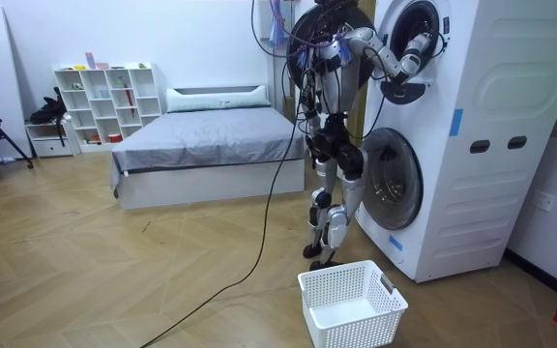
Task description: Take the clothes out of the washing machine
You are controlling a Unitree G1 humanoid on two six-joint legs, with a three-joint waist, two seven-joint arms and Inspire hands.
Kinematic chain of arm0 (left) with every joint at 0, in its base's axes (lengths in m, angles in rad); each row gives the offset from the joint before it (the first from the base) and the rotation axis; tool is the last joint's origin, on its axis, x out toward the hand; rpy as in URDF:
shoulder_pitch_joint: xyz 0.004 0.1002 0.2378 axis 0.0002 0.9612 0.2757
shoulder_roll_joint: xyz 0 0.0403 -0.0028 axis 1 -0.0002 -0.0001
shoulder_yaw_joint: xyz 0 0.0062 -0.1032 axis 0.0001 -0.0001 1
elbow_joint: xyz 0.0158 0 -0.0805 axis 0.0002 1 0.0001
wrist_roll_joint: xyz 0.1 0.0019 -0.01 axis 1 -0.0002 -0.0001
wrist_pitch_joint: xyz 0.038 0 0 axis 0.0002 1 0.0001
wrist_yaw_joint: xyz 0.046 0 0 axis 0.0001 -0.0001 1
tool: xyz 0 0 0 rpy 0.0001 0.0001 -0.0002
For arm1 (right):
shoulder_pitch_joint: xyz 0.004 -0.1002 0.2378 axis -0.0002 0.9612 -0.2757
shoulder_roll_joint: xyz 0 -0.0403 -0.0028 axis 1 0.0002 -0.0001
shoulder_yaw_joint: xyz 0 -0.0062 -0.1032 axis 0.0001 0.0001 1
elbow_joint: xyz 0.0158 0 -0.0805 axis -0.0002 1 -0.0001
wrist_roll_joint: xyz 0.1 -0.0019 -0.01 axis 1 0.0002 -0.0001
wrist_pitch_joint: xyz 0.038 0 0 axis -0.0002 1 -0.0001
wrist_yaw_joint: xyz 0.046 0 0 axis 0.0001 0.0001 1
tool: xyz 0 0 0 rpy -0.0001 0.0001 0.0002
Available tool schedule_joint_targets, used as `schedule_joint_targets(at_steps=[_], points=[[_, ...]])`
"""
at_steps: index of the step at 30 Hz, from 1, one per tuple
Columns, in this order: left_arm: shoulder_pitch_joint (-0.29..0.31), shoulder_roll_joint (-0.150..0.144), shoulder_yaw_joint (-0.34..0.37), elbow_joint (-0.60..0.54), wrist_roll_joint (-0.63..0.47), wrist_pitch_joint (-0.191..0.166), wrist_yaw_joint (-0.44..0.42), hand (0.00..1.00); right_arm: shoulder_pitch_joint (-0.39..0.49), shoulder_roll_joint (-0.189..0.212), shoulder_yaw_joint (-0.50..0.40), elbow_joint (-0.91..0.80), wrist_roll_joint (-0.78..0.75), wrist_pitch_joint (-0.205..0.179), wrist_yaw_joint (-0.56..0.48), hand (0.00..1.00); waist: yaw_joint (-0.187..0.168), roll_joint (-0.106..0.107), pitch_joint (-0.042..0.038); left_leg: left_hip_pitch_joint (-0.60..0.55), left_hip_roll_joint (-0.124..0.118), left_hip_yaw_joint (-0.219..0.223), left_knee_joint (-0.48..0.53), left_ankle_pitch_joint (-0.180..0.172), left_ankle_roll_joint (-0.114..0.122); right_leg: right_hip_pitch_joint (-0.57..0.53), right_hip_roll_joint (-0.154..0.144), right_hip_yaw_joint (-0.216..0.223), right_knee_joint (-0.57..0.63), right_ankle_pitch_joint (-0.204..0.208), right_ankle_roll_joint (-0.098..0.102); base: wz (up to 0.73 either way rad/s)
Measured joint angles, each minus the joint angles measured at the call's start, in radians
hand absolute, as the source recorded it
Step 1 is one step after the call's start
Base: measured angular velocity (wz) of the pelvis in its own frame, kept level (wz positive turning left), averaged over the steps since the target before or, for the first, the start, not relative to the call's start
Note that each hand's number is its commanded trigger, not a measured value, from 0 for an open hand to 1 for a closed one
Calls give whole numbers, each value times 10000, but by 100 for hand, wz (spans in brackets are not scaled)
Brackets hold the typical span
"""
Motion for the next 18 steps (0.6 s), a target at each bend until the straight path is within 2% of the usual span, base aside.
schedule_joint_targets(at_steps=[2, 5, 8, 9, 10, 18], points=[[12, 89, -17, 20, -8, 2, 0, 0, 37, -41, 2, -3, -295, -3, 397, 0, -1, -55, -20, 116, -7, 9, -43, 3, 7, 63, -4, 51, 9, 19, 3, -3], [14, 93, -36, 19, -18, -40, 0, 0, 143, -46, 2, -58, -352, -2, 848, 0, -18, -84, -9, 168, -12, 14, -119, -22, 39, 137, -1, 135, 4, 19, 5, 0], [-5, 124, -152, 21, -23, -47, -9, 0, 403, -126, 1, -369, -366, 28, 1217, 0, -28, -164, 42, 160, -21, 11, -137, -34, 53, 128, 0, 151, -18, 16, 11, 0], [-4, 148, -194, 23, -26, -45, -14, 0, 462, -126, 1, -385, -369, 30, 1282, 38, -23, -184, 57, 159, -22, 9, -136, -34, 53, 130, 1, 153, -24, 15, 12, 0], [-5, 172, -221, 20, -27, -46, -26, 0, 538, -125, 1, -400, -369, 38, 1403, 100, -22, -205, 64, 147, -22, 9, -132, -34, 54, 116, 4, 172, -25, 14, 14, 0], [-71, 328, -218, 5, -8, -48, -45, 0, 746, -117, -50, -861, -1139, 32, 1798, 100, -14, -191, 73, 128, -33, 6, -116, -40, 64, 95, 10, 229, -27, 9, 26, 0]])
